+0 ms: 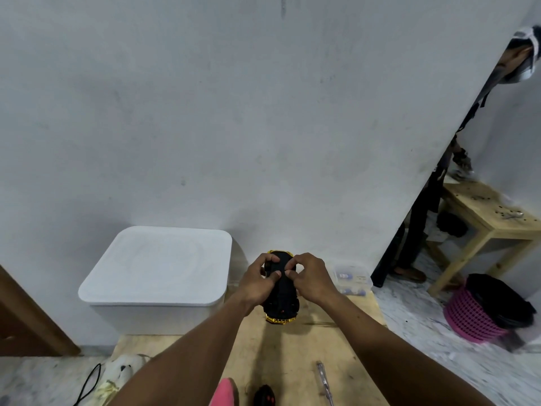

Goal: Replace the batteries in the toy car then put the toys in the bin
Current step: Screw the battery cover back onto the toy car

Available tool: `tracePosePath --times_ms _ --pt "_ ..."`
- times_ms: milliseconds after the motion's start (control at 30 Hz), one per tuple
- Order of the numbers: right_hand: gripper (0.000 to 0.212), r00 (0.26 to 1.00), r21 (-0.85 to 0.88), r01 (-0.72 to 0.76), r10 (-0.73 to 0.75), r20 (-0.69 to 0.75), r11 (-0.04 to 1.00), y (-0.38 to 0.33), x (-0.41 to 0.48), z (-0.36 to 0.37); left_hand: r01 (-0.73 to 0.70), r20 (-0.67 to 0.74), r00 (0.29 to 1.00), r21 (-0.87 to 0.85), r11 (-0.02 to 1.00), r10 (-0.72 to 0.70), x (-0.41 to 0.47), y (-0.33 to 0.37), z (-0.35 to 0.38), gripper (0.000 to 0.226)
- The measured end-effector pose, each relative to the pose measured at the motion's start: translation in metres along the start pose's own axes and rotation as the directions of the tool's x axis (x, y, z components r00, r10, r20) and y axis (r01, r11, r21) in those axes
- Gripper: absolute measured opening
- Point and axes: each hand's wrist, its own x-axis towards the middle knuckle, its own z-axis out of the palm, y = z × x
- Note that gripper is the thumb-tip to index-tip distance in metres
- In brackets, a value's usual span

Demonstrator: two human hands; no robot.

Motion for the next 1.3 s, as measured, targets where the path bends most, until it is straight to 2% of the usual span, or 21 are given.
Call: tracePosePath --times_ms 133,267,367,567,733,833,900,967,1000,1067,1167,1233,1300 --pt "0.024 1.0 -0.007 -0.006 0.006 -0.01 1.0 -0.004 -0.003 0.003 0.002 0.001 1.0 -0.006 1.0 -0.002 -0.001 0.002 -0.003 0.026" --pt "0.006 1.0 -0.099 0.012 -0.014 -0.017 0.995 -0.011 -0.006 0.003 0.008 0.023 1.0 0.001 1.0 -0.008 -0.003 0.002 -0.004 0.026" --pt "0.006 0.999 -0.121 0.038 -0.038 0.002 0.992 -0.014 -0.006 0.0 0.021 0.038 0.999 -0.008 1.0 -0.02 -0.006 0.003 -0.004 0.024" --pt "0.011 0.998 -0.05 0.041 -0.038 0.058 0.998 -0.007 -0.005 0.0 0.065 0.076 0.995 -0.029 0.997 -0.063 -0.008 0.005 -0.008 0.025" --pt "0.005 0.988 -0.145 0.119 -0.103 0.116 0.982 0.006 -0.005 0.001 0.119 0.113 0.987 -0.013 0.993 -0.117 -0.009 0.002 -0.006 0.021" --pt "0.006 0.986 -0.054 0.119 -0.112 0.124 0.991 0.016 -0.01 -0.001 0.155 0.137 0.979 -0.017 0.988 -0.151 -0.01 -0.001 -0.005 0.02" --pt "0.01 0.998 0.112 0.032 -0.037 0.044 0.993 0.029 -0.017 -0.001 0.18 0.147 0.974 -0.025 0.983 -0.174 -0.01 -0.004 -0.005 0.018" --pt "0.017 0.997 0.143 -0.059 0.066 -0.04 0.988 0.056 -0.028 0.004 0.202 0.152 0.969 -0.034 0.979 -0.195 -0.011 -0.007 -0.006 0.017" --pt "0.018 0.992 0.071 -0.116 0.119 -0.034 0.991 0.074 -0.035 0.008 0.212 0.154 0.967 -0.036 0.977 -0.204 -0.011 -0.008 -0.006 0.018" --pt "0.017 0.953 -0.198 -0.255 0.28 0.115 0.947 0.109 -0.054 0.016 0.227 0.154 0.963 -0.037 0.973 -0.219 -0.012 -0.011 -0.007 0.018" --pt "0.051 0.788 -0.489 -0.309 0.507 0.349 0.816 0.146 -0.085 0.035 0.238 0.141 0.962 -0.023 0.971 -0.232 -0.011 -0.015 -0.007 0.019" --pt "0.051 0.727 -0.533 -0.333 0.572 0.381 0.778 0.158 -0.101 0.047 0.241 0.136 0.962 -0.012 0.97 -0.237 -0.011 -0.018 -0.006 0.018" --pt "0.037 0.74 -0.499 -0.377 0.577 0.345 0.781 0.165 -0.111 0.056 0.248 0.141 0.959 -0.004 0.969 -0.245 -0.01 -0.019 -0.007 0.018"
